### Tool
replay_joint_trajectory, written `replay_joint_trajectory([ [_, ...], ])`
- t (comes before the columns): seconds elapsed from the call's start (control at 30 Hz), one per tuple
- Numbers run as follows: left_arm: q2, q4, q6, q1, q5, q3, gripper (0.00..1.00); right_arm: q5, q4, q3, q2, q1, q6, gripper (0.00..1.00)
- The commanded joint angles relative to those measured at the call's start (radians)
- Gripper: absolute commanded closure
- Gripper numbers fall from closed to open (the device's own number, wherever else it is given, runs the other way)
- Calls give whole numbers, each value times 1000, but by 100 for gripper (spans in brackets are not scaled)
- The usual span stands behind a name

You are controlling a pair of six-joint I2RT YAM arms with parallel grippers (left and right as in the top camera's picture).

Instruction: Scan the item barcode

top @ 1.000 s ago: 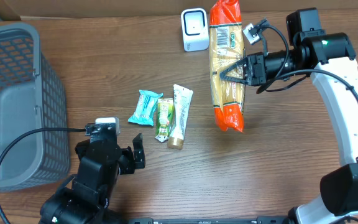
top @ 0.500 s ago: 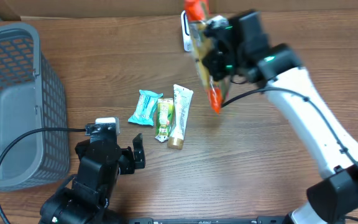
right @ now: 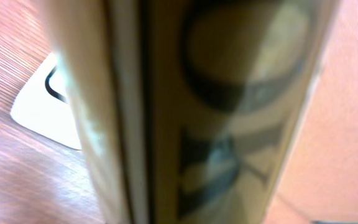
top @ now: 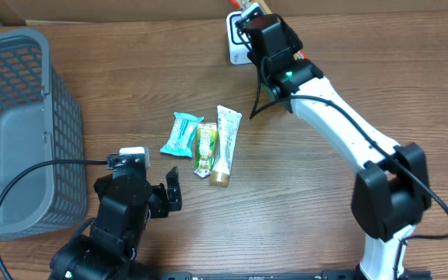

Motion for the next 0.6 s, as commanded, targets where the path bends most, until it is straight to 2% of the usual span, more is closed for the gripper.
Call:
replay_joint_trajectory([
  [0.0,2,4,-14,-6,-13,-11,1,78,81,40,24,-2,-157,96],
  [0.17,2,4,-14,-6,-13,-11,0,86,215,40,105,-18,-249,96],
  [0.37,2,4,-14,-6,-13,-11,0,86,404,40,195,-49,-437,96],
  [0.57,2,4,-14,-6,-13,-11,1,85,516,40,276,-86,-592,96],
])
